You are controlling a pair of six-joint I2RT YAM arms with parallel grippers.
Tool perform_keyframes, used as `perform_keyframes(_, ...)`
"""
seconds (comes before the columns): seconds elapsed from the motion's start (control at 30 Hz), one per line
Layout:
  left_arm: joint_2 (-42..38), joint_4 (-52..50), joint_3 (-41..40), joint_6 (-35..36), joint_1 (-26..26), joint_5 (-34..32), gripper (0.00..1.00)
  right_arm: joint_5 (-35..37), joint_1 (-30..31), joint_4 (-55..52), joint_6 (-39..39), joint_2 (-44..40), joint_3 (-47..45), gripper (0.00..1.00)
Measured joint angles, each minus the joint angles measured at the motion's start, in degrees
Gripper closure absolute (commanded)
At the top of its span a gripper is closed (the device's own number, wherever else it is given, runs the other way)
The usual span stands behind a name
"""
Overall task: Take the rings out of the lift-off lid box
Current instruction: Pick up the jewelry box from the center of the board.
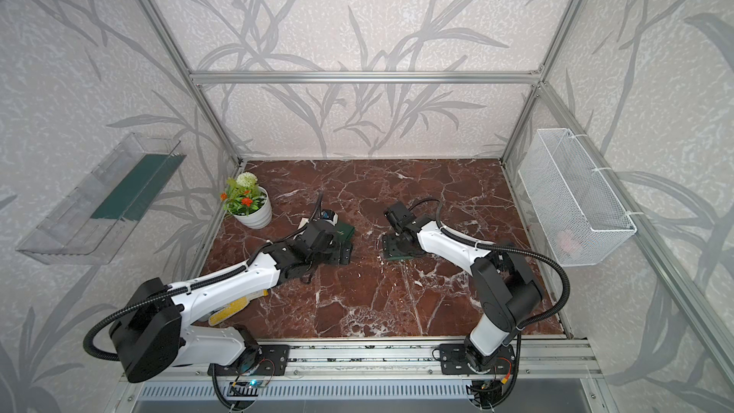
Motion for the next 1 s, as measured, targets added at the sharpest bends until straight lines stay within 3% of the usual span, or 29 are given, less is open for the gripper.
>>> perform_keyframes(0.4,3.67,4.92,-0.04,-4.00,-0.11,8.61,0.08,-5.22,-0.04,4.35,4.33,-7.91,-6.19,0.15)
perform_keyframes(0.67,8.52,8.68,-0.04,-6.51,-0.22,14.69,0.10,-9.18,-0.04,8.81,8.79,-8.59,-9.90,0.17)
perform_keyframes(1.0,9.94,10.25,-0.04,-7.02,-0.48,16.41,0.11,-11.82,-0.04,11.58,11.80,-8.59,-10.58,0.17)
